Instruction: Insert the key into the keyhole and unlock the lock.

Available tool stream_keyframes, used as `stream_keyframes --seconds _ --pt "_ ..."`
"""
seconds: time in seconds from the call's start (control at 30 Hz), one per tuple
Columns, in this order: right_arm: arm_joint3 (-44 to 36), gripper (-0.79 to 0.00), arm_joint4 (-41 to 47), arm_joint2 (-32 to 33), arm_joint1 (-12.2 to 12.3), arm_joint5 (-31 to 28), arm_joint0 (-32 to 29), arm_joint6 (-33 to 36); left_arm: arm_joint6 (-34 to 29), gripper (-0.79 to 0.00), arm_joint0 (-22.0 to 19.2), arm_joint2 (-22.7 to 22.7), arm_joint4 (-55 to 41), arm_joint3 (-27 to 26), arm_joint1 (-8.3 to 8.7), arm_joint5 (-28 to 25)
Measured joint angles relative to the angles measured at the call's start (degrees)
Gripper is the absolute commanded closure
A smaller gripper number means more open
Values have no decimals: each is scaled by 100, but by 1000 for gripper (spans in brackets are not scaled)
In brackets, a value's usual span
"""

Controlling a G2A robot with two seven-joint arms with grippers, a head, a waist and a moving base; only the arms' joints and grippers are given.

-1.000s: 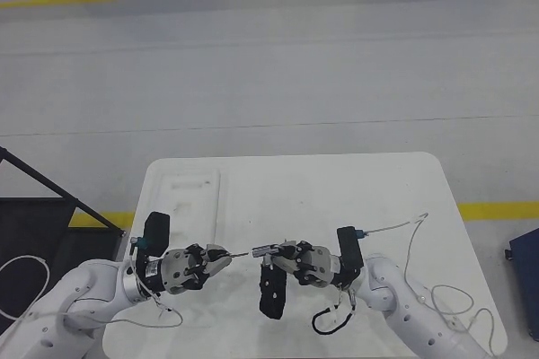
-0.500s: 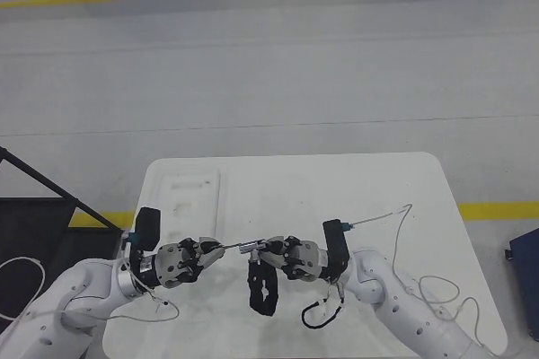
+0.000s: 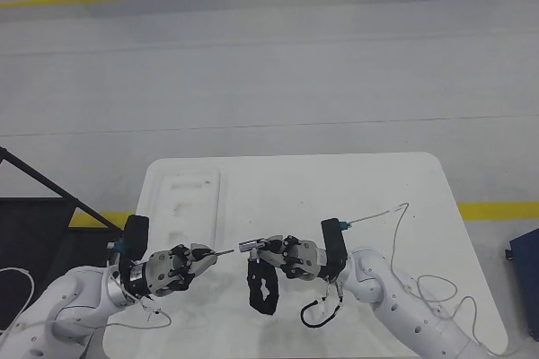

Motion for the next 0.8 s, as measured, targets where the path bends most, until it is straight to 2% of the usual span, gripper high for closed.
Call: stream_keyframes --seconds 0.17,0.37,0.63,0.8 --pt "0 0 0 0 0 0 0 0 39 0 10 104 -336 237 -50 -212" --pt "0 0 0 0 0 0 0 0 -35 0 -230 446 -587 671 -138 -286" --pt "0 0 0 0 0 0 0 0 -182 0 -605 944 -641 793 -276 -278" --pt "0 0 0 0 0 0 0 0 -111 0 -779 1077 -656 841 -355 -298"
